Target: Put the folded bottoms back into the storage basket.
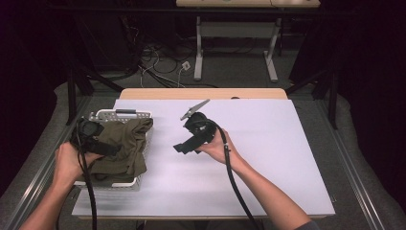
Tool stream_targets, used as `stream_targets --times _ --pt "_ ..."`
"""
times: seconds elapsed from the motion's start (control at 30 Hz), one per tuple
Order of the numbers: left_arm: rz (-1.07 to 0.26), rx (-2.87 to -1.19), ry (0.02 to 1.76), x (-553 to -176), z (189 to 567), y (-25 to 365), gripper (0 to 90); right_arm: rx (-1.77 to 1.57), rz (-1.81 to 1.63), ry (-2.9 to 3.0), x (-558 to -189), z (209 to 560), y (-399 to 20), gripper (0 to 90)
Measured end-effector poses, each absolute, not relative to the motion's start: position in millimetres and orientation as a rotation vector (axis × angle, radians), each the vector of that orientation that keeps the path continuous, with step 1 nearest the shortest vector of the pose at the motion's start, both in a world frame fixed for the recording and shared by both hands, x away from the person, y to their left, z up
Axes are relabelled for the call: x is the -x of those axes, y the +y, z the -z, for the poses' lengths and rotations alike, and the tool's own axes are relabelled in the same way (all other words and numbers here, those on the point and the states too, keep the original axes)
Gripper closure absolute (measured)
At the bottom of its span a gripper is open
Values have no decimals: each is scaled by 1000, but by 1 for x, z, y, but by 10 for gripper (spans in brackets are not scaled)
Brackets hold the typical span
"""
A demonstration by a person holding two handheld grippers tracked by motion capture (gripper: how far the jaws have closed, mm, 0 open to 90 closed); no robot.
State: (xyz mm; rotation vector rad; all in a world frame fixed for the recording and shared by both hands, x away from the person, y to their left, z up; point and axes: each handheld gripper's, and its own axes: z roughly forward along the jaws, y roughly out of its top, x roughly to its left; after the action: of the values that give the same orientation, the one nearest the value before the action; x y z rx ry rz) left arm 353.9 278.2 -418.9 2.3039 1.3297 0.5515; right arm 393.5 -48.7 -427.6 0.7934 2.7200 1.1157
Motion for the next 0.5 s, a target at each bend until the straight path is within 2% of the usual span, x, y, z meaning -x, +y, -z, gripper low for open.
stream_targets --times 0.5 --pt "-506 -2309 1123 -330 418 230 0 -856 -1073 2666 -364 445 -122 110"
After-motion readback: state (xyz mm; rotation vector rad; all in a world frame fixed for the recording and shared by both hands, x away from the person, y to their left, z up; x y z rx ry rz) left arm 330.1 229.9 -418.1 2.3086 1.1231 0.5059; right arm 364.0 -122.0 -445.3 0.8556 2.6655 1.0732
